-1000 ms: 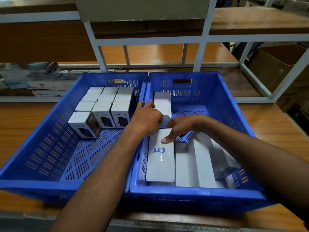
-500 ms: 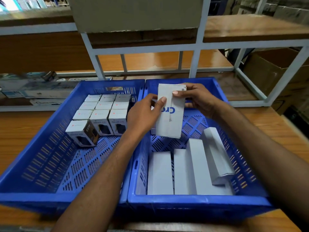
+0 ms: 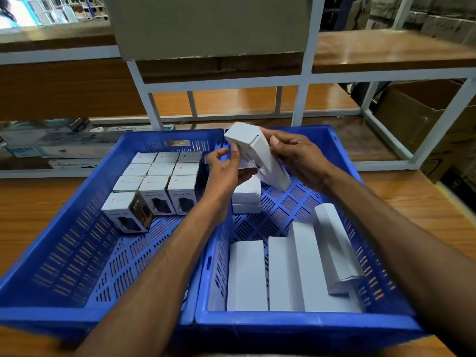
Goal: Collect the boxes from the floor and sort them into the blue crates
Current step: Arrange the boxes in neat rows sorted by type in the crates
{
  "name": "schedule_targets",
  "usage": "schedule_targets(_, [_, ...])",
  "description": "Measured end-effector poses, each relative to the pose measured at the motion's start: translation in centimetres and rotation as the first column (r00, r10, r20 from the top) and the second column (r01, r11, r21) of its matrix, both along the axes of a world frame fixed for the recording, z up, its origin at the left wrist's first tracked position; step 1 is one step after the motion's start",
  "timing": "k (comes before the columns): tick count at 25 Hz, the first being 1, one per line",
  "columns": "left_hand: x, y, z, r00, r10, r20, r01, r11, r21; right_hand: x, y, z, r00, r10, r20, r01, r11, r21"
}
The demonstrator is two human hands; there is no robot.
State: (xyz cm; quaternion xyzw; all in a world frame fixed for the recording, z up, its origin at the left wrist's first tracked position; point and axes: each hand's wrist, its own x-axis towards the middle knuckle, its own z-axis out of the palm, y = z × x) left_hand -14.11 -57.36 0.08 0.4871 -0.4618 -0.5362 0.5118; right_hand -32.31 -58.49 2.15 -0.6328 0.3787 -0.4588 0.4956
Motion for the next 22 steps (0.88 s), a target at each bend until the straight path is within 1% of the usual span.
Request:
schedule_targets(3, [-0.1, 0.4, -0.1, 0.993, -0.078, 0.092, 0.081, 0.996, -0.038, -0.5, -0.4, -0.7, 0.998, -0.043, -0.035, 0.041, 0.998, -0.036])
schedule_targets(6, [0.1, 0.4, -0.1, 0.989, -0.13, 0.074, 0.134, 0.99, -0.052, -1.0, -0.8, -1.3, 0.995, -0.06, -0.082, 0.055, 0.997, -0.054])
schedule_targets(8, [0.0, 0.4, -0.2, 0.984, -0.135, 0.114, 0.141, 0.989, -0.043, -1.3, -1.0, -1.7, 0.983, -0.095, -0.155, 0.081, 0.992, -0.094])
schedule_targets(11, [-0.1, 0.7, -0.8, 0.968, -0.107, 0.229, 0.123, 0.991, -0.058, -1.4, -0.9, -2.0, 0.967, -0.156, -0.202, 0.13, 0.982, -0.136])
schedule_targets(14, [0.1, 0.4, -0.9, 0.97, -0.111, 0.218, 0.137, 0.984, -0.111, -1.5, -1.0, -2.0, 0.94, -0.224, -0.256, 0.184, 0.968, -0.171])
schedule_targets(17, [0.4, 0.1, -0.8, 0.971, -0.137, 0.197, 0.166, 0.976, -0.14, -1.5, -0.9, -1.9, 0.937, -0.193, -0.292, 0.156, 0.977, -0.146])
schedule_targets(18, [0.3, 0.2, -0.8, 0.969, -0.124, 0.213, 0.156, 0.978, -0.142, -1.5, -0.6, -1.9, 0.917, -0.188, -0.352, 0.133, 0.976, -0.174])
schedule_targets(19, [0.3, 0.3, -0.8, 0.962, -0.09, 0.256, 0.132, 0.98, -0.151, -1.5, -0.4, -1.8, 0.873, -0.201, -0.445, 0.1, 0.965, -0.241])
schedule_targets(20, [0.2, 0.4, -0.7, 0.955, -0.052, 0.293, 0.105, 0.98, -0.167, -1.5, -0.4, -1.8, 0.81, -0.227, -0.541, 0.052, 0.946, -0.32])
schedule_targets(21, [0.1, 0.4, -0.7, 0.954, -0.018, 0.298, 0.077, 0.98, -0.185, -1.4, -0.4, -1.8, 0.749, -0.26, -0.61, 0.01, 0.924, -0.383])
schedule_targets(22, [0.1, 0.3, -0.7, 0.965, 0.002, 0.262, 0.051, 0.979, -0.196, -1.2, -0.6, -1.8, 0.713, -0.296, -0.636, 0.003, 0.908, -0.419])
